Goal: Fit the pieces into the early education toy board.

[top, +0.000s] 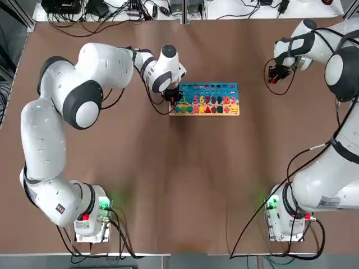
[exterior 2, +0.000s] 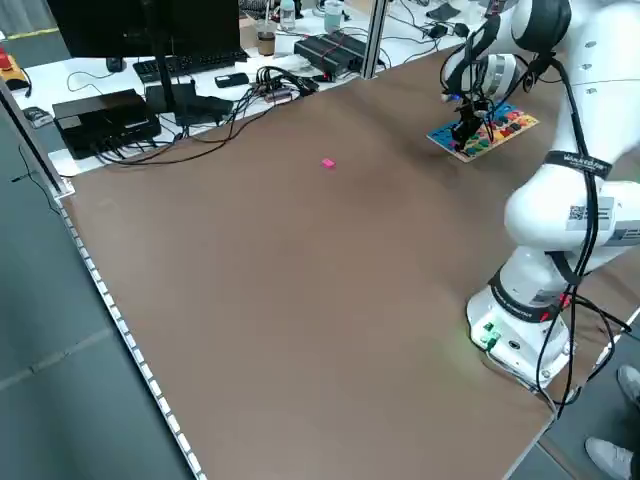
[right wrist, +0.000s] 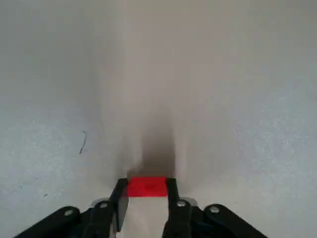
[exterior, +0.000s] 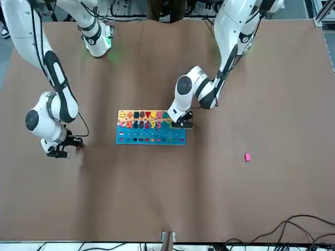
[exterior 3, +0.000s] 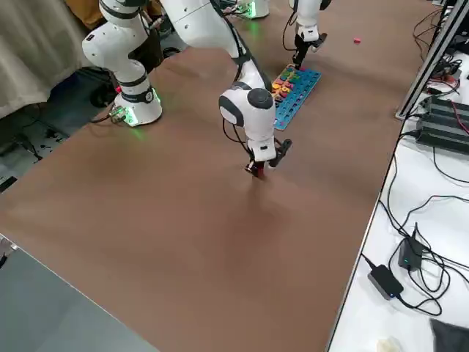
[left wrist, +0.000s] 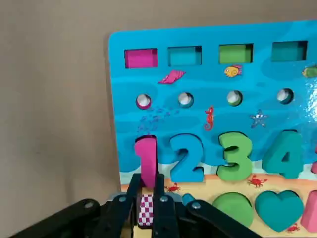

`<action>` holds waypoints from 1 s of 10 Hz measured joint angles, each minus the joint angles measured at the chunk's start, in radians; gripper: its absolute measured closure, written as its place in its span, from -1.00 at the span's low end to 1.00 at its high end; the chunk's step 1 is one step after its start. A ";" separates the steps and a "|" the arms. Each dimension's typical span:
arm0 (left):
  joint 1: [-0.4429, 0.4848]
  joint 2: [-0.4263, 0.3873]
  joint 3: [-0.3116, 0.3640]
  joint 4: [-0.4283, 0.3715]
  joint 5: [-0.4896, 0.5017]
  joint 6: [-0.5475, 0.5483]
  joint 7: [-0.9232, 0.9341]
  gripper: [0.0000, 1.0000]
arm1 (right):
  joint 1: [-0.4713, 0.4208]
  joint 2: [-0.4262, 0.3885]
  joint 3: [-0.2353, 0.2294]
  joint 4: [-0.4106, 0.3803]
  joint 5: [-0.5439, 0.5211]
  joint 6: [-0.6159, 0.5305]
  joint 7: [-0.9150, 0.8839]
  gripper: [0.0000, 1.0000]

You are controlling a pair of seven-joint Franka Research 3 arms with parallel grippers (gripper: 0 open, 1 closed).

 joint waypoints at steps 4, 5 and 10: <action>0.000 0.000 0.001 0.001 -0.016 0.000 -0.001 0.74 | 0.002 -0.012 0.001 0.009 0.000 -0.015 -0.014 0.29; 0.000 0.000 0.001 0.001 -0.017 0.000 -0.001 0.74 | 0.005 -0.030 0.002 0.021 0.000 -0.059 -0.014 0.29; 0.004 0.001 0.002 0.002 -0.017 0.000 -0.001 0.74 | 0.087 -0.128 0.022 0.055 0.001 -0.196 0.110 0.29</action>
